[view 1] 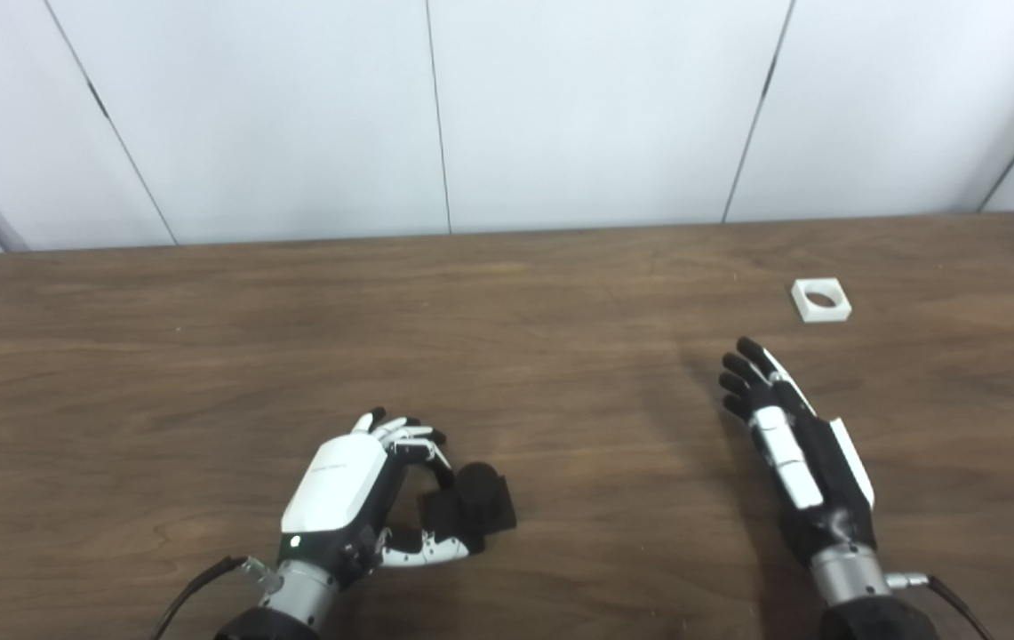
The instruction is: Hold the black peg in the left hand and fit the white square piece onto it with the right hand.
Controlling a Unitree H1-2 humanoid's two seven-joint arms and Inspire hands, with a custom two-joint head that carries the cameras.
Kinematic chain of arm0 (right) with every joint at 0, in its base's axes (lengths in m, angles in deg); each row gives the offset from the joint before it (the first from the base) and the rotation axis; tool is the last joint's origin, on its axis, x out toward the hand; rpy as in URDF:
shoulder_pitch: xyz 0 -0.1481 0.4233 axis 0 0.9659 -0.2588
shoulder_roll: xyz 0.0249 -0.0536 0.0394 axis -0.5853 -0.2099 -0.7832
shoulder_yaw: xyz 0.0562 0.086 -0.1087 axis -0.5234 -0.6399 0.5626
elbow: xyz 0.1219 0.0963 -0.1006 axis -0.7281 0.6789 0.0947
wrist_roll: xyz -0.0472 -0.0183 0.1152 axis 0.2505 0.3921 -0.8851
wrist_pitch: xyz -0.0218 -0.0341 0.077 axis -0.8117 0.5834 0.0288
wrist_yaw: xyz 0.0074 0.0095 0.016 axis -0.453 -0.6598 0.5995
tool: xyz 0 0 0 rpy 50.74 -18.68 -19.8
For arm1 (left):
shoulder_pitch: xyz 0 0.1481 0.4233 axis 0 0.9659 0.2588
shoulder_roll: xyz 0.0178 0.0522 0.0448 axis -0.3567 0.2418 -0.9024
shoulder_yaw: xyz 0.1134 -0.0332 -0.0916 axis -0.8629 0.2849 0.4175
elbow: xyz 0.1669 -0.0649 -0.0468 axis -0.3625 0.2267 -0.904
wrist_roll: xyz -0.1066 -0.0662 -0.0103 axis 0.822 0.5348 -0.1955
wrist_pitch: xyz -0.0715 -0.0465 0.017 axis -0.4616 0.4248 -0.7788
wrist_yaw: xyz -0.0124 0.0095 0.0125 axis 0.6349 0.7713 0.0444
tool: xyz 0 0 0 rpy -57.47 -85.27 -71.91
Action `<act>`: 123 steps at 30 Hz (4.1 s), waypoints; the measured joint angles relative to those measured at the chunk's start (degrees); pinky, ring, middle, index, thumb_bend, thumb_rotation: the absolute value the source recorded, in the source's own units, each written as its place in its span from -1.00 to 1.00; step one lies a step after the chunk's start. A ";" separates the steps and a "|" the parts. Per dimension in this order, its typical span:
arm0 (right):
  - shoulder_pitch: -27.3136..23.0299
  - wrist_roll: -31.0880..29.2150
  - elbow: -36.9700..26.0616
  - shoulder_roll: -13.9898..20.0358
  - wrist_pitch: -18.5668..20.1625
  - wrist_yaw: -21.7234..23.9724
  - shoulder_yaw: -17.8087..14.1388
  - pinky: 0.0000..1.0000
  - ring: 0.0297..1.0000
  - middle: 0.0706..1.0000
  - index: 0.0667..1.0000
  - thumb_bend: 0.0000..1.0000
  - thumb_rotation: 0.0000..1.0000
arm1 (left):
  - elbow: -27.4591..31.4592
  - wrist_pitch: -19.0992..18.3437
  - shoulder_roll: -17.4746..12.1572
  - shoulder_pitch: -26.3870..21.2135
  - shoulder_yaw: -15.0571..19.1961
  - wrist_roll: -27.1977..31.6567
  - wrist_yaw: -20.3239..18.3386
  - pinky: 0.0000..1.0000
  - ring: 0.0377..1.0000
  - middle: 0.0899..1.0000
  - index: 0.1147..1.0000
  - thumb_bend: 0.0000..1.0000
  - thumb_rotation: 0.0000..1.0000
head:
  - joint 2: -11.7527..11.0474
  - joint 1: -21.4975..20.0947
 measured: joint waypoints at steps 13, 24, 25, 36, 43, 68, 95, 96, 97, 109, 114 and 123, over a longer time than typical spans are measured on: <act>-3.55 7.45 -1.06 4.91 3.67 -0.03 -1.47 0.76 0.78 0.77 0.72 0.27 -0.30 | -2.32 2.36 0.59 -0.33 -0.05 0.33 1.83 1.00 0.74 0.51 -0.16 0.04 -0.90 | 0.53 -7.38; -13.09 11.34 -2.27 9.98 12.20 0.62 -3.07 0.79 0.81 0.76 0.63 0.44 -0.40 | -3.73 5.07 0.32 -0.52 1.59 1.48 2.11 1.00 0.70 0.49 -0.16 0.04 -0.90 | 0.35 -14.93; -14.11 11.48 -2.21 10.81 12.48 0.77 -3.27 0.79 0.80 0.74 0.61 0.45 -0.40 | -3.80 5.46 0.20 -0.53 1.76 1.57 2.13 1.00 0.70 0.48 -0.16 0.04 -0.90 | 0.35 -14.94; -20.34 20.06 2.73 17.93 16.02 2.92 0.06 0.83 0.83 0.75 0.53 0.60 -0.45 | -4.49 6.76 -0.11 -0.57 2.73 2.53 2.25 1.00 0.68 0.47 -0.16 0.04 -0.91 | -0.09 -18.20; -23.76 26.66 8.00 23.62 15.66 5.66 4.00 0.90 0.99 0.91 0.43 0.67 -0.57 | -4.39 6.76 -0.43 -0.58 2.73 2.45 2.06 1.00 0.67 0.47 -0.16 0.04 -0.90 | 0.00 -19.42; -45.47 42.50 28.84 38.35 15.22 25.20 19.13 1.00 1.00 0.98 0.49 0.81 -0.62 | -3.65 6.59 -0.53 -0.33 2.67 2.33 1.56 1.00 0.67 0.46 -0.16 0.04 -0.90 | 0.00 -18.37; -50.86 51.30 37.51 36.43 13.48 29.33 25.54 1.00 1.00 0.91 0.44 0.84 -0.59 | -2.88 6.45 -0.52 0.05 2.58 1.40 1.44 1.00 0.68 0.46 -0.16 0.04 -0.90 | 0.62 -18.02; -50.86 51.44 37.67 36.43 13.45 29.33 25.54 1.00 1.00 0.91 0.44 0.85 -0.59 | -2.86 6.44 -0.52 0.06 2.58 1.40 1.40 1.00 0.68 0.46 -0.16 0.04 -0.90 | 0.62 -18.02; -50.85 51.56 37.82 36.42 13.42 29.32 25.54 1.00 1.00 0.91 0.43 0.86 -0.58 | -2.84 6.43 -0.52 0.06 2.58 1.40 1.35 1.00 0.68 0.46 -0.16 0.04 -0.90 | 0.62 -18.02; -50.13 51.90 37.93 36.17 13.35 29.27 25.57 1.00 1.00 0.90 0.43 0.81 -0.58 | -1.61 6.19 -0.40 0.30 2.74 1.12 -0.15 1.00 0.68 0.46 -0.17 0.04 -0.90 | 0.88 -17.23; -49.45 51.90 37.92 36.17 13.55 29.27 25.53 1.00 1.00 0.90 0.42 0.79 -0.61 | -1.31 5.86 -0.37 0.41 2.74 1.03 -0.45 1.00 0.68 0.46 -0.16 0.04 -0.90 | 0.88 -17.23; -49.07 52.13 37.93 36.12 13.63 29.52 25.55 1.00 1.00 0.88 0.40 0.79 -0.58 | -1.19 5.42 -0.31 0.41 2.71 0.92 -0.55 1.00 0.68 0.46 -0.16 0.04 -0.90 | 1.06 -17.49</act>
